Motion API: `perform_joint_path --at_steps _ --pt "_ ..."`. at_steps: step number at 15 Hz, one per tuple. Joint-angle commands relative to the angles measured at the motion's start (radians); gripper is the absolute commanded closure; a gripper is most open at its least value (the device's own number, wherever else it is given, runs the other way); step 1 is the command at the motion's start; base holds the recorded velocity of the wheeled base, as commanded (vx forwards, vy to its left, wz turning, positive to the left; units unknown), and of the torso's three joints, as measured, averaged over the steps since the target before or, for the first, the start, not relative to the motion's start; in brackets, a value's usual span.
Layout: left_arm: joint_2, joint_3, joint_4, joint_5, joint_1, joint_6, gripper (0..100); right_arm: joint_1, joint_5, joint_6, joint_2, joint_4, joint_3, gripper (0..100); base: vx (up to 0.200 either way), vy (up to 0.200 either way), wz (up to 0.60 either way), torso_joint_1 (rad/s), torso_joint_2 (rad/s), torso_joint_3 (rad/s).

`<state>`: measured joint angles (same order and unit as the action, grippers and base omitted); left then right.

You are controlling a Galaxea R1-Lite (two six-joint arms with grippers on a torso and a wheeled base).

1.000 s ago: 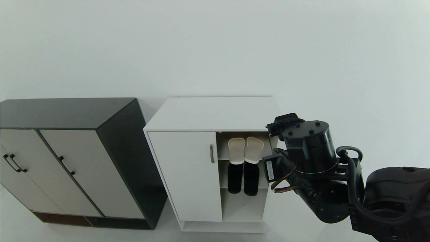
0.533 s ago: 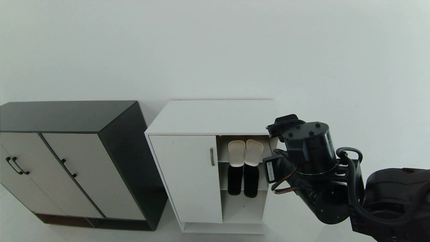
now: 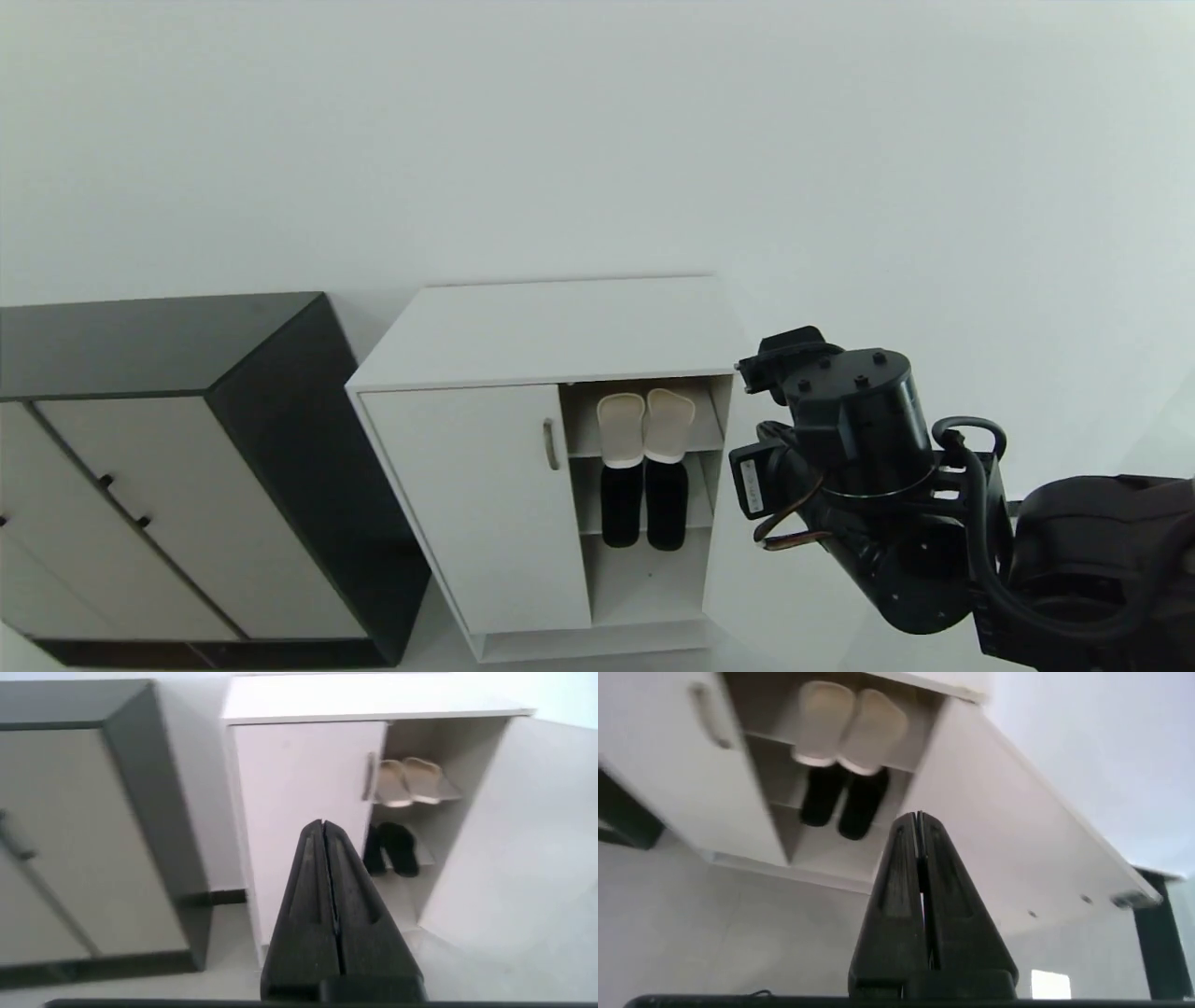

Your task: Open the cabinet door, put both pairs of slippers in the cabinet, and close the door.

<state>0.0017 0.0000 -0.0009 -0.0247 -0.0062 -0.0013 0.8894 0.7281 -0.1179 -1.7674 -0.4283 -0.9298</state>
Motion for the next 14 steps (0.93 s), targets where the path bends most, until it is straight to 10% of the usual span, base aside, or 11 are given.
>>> perform_joint_path --at_steps 1,14 --pt "0.001 0.000 -0.001 0.000 0.000 0.000 100 0.000 0.001 0.000 -0.001 -0.001 0.002 100 0.000 0.000 -0.60 0.012 0.01 -0.002" --pt "0.001 0.000 -0.001 0.000 0.000 -0.003 100 -0.129 -0.032 0.027 -0.001 -0.029 -0.037 100 -0.015 0.000 -0.09 0.001 0.00 0.001"
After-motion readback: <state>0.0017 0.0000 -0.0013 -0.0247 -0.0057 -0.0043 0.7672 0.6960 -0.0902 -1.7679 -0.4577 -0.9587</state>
